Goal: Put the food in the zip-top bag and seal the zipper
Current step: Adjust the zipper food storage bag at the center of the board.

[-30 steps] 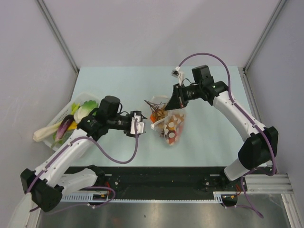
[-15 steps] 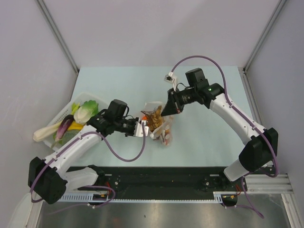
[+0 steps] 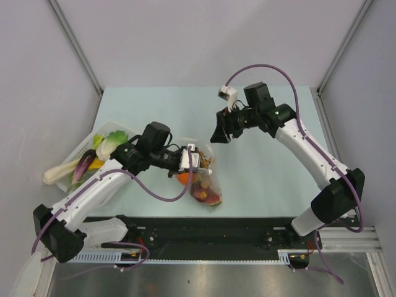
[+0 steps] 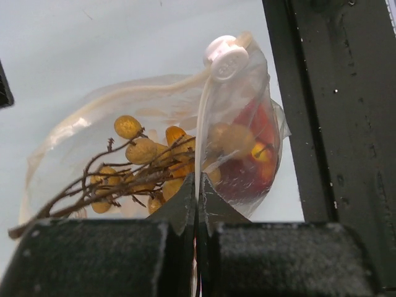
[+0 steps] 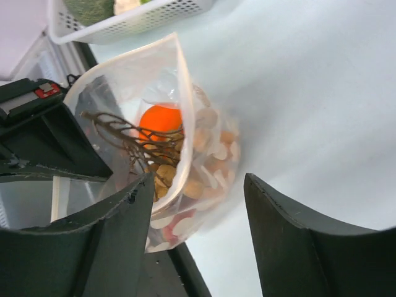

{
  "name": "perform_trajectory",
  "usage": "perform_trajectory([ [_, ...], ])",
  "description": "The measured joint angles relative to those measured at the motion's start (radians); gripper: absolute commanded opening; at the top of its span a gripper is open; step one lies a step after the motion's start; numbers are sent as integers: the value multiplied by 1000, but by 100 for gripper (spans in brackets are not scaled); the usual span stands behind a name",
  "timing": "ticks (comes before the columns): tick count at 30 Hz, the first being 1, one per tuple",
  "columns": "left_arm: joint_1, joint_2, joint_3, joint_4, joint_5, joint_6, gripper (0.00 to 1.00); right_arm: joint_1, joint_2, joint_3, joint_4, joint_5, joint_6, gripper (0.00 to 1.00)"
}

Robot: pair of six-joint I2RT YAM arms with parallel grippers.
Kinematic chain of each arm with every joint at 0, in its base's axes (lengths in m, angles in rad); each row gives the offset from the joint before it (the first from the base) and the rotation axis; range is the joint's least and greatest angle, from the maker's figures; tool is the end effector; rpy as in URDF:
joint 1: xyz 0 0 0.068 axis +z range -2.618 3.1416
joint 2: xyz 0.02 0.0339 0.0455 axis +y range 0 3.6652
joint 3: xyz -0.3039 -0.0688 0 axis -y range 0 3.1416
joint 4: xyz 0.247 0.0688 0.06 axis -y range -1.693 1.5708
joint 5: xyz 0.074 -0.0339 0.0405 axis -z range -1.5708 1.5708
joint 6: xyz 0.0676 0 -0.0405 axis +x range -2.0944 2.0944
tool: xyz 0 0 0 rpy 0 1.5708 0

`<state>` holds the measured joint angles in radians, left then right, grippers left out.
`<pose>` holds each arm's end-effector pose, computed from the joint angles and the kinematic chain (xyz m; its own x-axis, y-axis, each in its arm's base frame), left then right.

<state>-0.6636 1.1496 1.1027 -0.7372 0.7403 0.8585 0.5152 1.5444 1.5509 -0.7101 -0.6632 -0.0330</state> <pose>0.1555 -0.1795 0.3517 0.2653 0.5018 -0.8233 0.9642 -0.1414 0.2246 0.2890 0.2114 0.3966 -0.5364 -0.3336 -0.7752 -0.8149 0.4437 0.3729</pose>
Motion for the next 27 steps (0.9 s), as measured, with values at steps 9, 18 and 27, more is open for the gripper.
perform_trajectory([
  [9, -61, -64, -93, 59, -23, -42, 0, 10, 28, 42, -39, 82, -3, 54],
  [18, -84, -66, -96, 83, -61, -56, 0, 86, 80, 58, -56, 82, -8, 55],
  [27, -84, -66, -113, 119, -87, -72, 0, 123, 78, 1, -103, 99, -67, 0],
])
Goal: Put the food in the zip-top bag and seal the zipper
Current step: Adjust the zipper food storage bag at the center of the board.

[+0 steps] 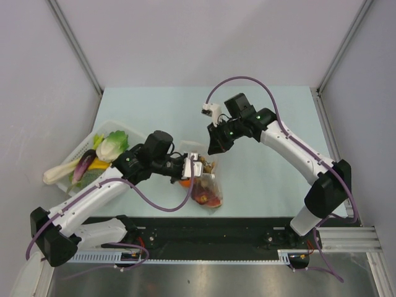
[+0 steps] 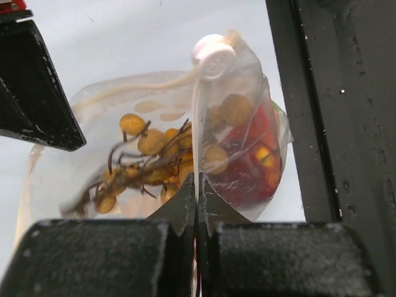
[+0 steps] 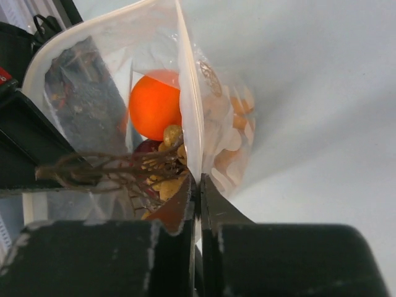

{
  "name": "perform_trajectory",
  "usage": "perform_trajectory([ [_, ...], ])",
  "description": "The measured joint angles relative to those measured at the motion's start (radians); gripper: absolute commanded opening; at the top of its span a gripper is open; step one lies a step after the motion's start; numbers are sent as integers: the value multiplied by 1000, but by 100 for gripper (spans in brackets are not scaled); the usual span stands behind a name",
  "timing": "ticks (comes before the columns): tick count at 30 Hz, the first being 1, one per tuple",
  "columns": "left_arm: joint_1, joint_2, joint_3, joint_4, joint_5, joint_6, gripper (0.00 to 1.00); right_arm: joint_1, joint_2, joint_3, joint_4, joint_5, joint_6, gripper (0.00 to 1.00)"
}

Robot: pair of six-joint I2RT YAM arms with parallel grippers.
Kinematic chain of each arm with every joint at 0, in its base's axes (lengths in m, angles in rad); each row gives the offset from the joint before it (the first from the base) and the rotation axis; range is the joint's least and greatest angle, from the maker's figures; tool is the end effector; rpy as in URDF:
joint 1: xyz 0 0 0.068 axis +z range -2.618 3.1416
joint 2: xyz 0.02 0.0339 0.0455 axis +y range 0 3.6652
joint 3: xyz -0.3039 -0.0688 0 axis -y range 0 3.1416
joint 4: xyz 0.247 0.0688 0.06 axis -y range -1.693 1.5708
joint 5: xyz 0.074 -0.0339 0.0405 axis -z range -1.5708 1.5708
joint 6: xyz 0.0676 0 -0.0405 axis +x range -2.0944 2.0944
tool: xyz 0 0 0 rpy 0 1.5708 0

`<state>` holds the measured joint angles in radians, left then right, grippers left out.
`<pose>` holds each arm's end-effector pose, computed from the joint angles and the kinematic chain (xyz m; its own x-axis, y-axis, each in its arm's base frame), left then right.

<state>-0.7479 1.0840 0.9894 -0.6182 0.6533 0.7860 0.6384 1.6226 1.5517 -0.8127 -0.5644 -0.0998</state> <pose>0.1377 -0.1838 0.3350 0.2818 0.5049 -0.8159 0.9591 -0.1243 0.2544 0.2752 0.2493 0.3580 -0.5404 -0.5058 -0.6724 -0.8340 0.4280 0.3482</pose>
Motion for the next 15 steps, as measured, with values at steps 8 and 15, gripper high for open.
perform_trajectory([
  [8, -1, -25, 27, -33, -109, 60, 0, -32, 2, 119, -21, 25, 15, 0],
  [15, 10, -6, 35, -80, -180, 93, 35, -38, -42, 26, 8, 16, 16, 0],
])
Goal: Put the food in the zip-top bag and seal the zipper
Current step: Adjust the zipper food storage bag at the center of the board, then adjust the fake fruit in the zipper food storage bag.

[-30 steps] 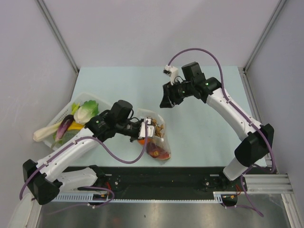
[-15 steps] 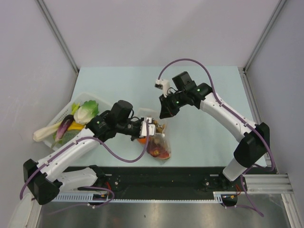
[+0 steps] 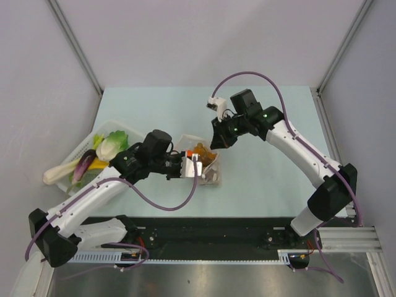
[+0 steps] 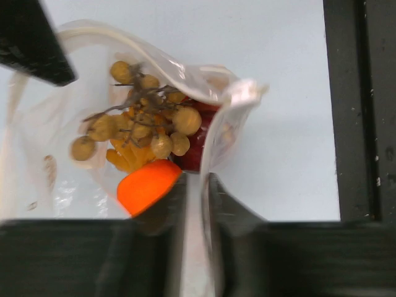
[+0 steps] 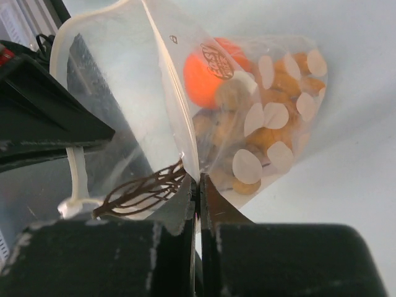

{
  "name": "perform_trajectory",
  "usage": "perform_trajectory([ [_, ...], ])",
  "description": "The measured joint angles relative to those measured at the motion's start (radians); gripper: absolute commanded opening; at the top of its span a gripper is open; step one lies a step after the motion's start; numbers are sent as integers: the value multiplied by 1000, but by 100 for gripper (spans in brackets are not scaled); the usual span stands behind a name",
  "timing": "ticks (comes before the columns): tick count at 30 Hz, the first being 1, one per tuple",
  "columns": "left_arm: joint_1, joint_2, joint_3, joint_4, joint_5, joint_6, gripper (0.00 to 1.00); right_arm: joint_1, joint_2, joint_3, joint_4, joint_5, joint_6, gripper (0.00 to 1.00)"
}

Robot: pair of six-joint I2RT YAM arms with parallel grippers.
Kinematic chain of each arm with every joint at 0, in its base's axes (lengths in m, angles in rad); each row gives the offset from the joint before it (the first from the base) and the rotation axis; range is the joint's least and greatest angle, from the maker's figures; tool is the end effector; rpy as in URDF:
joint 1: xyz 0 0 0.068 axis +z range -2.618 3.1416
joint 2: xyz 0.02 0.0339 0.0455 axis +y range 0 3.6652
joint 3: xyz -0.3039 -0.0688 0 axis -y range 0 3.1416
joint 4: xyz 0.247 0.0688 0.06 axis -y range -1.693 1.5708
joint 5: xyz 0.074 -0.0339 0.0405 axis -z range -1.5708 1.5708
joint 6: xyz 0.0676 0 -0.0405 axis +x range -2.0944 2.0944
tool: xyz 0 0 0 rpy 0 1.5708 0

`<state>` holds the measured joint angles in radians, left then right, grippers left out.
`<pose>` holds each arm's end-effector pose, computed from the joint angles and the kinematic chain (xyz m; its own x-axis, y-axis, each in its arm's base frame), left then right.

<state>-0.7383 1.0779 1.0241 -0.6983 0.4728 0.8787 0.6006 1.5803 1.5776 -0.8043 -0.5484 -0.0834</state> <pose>0.1450 -0.1736 0.3362 0.3282 0.6281 -0.7055 0.9284 -0.0766 0.3637 0.2780 0.2332 0.3816 -0.5288 -0.4484 -0.7206 -0.8267 0.4645 0.3176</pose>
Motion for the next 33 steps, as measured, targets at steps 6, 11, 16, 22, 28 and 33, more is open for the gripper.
perform_trajectory([
  [6, 91, -27, -4, 27, 40, -149, 48, -10, 21, -25, 10, -2, 0, 0],
  [11, 139, -108, -16, 87, 69, -262, 58, -16, 21, -25, 19, -1, 0, 0],
  [16, 169, -153, -17, 167, 114, -327, 57, -19, 21, -25, 22, -1, 0, 0],
  [22, 191, -26, 42, 195, 174, -291, 60, -23, 21, -25, 26, -2, 0, 0],
  [28, 170, 134, 53, 180, 193, -216, 64, -24, 21, -25, 31, -2, 1, 0],
  [33, 113, 177, 51, 223, 191, -208, 66, -25, 21, -25, 32, -2, 3, 0],
])
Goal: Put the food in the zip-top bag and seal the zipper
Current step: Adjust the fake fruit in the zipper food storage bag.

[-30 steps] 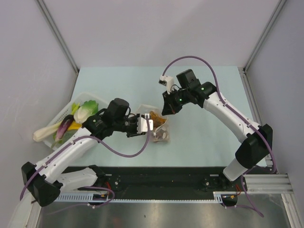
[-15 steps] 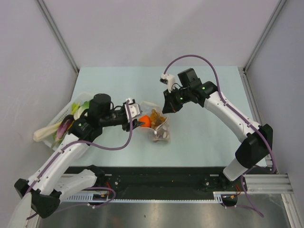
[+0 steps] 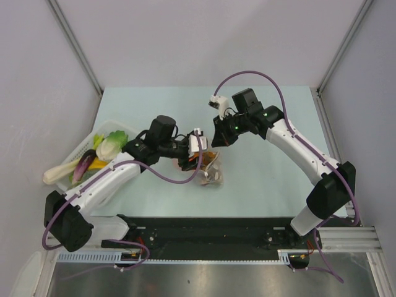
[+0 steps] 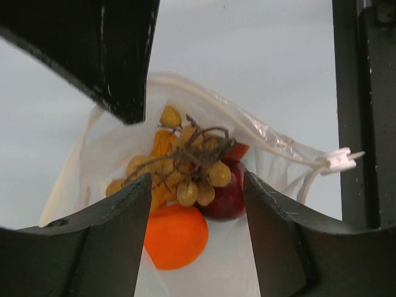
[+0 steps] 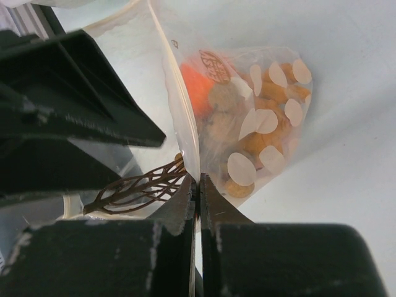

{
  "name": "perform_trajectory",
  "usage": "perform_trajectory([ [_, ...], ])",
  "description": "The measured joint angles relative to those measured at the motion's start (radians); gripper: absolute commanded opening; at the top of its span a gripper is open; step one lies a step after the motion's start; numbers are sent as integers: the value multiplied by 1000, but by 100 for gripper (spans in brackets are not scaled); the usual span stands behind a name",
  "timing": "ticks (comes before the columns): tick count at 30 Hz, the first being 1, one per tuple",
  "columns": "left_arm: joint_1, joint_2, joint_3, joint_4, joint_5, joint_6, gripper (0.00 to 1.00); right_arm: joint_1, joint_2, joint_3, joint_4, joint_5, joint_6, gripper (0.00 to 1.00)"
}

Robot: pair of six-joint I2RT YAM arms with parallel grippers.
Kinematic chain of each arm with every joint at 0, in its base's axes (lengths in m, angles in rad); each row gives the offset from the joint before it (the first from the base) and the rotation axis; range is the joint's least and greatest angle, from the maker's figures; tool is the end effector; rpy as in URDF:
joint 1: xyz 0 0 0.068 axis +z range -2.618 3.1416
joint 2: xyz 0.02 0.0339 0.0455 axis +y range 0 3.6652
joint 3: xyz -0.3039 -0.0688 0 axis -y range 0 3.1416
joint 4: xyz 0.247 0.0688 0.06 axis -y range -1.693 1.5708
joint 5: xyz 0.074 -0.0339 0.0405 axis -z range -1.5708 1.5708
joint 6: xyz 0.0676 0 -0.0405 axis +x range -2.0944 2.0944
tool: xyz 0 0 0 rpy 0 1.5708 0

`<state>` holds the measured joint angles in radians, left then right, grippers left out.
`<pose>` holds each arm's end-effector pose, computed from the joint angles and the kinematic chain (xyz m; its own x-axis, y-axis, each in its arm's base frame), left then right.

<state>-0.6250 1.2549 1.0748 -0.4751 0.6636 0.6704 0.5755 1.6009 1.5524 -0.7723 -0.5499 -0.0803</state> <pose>0.2029 -0.1977 0.3396 0.1453 0.4987 -0.8545 0.9785 0.0552 0.1986 0.2899 0.2302 0.3689 -0.5507 -0.4388 -0.7101 -0.8096 0.4877 0.3265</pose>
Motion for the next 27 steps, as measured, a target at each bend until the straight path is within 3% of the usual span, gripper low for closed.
perform_trajectory([
  [5, -47, 23, -32, 132, -3, -73, 65, 0, 0, 0, 0, 0, 1, 0],
  [8, -58, 64, -37, 176, -6, -119, 56, 0, 2, 0, 0, 0, 2, 0],
  [13, -60, 108, -37, 190, -6, -191, 22, 0, 5, 0, 0, 0, 2, 0],
  [17, -59, 107, -36, 183, -5, -276, 1, -3, 6, 0, 0, 0, 6, 0],
  [22, -56, 107, 29, 85, -5, -370, 0, -4, 6, 0, 0, 0, 13, 0],
  [27, -56, 153, 220, -102, -33, -424, 0, -4, 6, 0, 0, 0, 16, 0],
])
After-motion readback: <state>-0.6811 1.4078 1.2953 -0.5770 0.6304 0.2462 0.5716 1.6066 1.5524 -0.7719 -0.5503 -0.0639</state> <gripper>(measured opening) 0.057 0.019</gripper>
